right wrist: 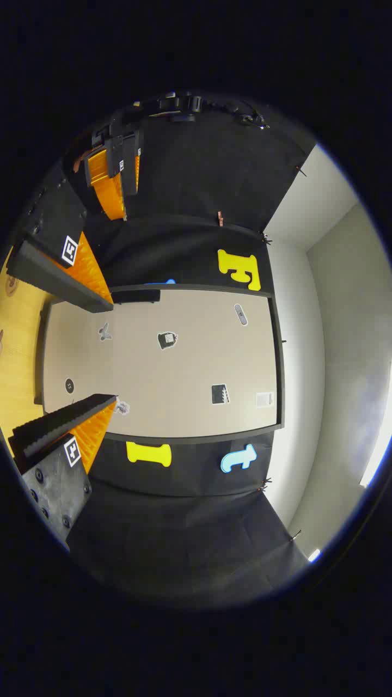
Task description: Open the cabinet door with the right hand, grasp the bottle in the cabinet with the left hand and place it on the coaster, then close the cabinet door with the right hand.
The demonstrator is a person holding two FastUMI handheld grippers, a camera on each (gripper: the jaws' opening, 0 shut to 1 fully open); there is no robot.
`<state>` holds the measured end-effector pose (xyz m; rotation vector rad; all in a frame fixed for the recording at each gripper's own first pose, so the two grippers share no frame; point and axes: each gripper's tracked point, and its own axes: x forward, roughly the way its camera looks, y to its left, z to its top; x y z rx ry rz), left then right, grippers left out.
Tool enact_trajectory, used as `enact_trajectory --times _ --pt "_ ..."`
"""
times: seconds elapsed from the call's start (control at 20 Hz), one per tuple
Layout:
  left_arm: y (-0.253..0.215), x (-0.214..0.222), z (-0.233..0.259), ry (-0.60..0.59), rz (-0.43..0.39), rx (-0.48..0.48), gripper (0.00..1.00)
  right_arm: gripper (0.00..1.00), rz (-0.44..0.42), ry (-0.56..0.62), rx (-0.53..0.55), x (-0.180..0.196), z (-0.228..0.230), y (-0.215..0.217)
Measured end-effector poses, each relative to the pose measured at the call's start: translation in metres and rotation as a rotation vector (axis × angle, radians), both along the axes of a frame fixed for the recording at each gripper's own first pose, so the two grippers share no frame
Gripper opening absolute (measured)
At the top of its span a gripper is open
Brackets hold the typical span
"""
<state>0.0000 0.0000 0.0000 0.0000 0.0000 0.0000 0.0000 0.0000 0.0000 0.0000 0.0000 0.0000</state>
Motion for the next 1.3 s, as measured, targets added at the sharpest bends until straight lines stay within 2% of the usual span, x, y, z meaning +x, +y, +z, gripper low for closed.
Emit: enact_trajectory --times 0.15,0.25,0.45,0.65,0.85,1.3 --pt "0.015 0.015 -0.013 0.032 -0.072 -0.020 0.92 0.98 -0.064 0.024 0.012 0.015 -0.015 0.008" --pt "0.030 0.022 -0.015 0.037 -0.070 -0.022 0.92 0.98 -0.082 0.029 -0.008 0.022 -0.022 0.016" --pt "0.041 0.033 -0.008 0.005 -0.062 -0.025 0.92 0.98 -0.066 0.064 -0.041 0.027 -0.035 0.030" --pt "0.038 0.034 -0.008 -0.001 -0.093 -0.013 0.92 0.98 -0.090 0.022 -0.058 0.027 -0.025 0.033" --pt "0.038 0.036 -0.011 0.008 -0.107 -0.037 0.92 0.97 -0.093 0.023 -0.054 0.031 -0.025 0.034" --pt "0.055 0.049 -0.015 0.019 -0.078 -0.046 0.92 0.97 -0.087 0.040 -0.049 0.052 -0.033 0.037"
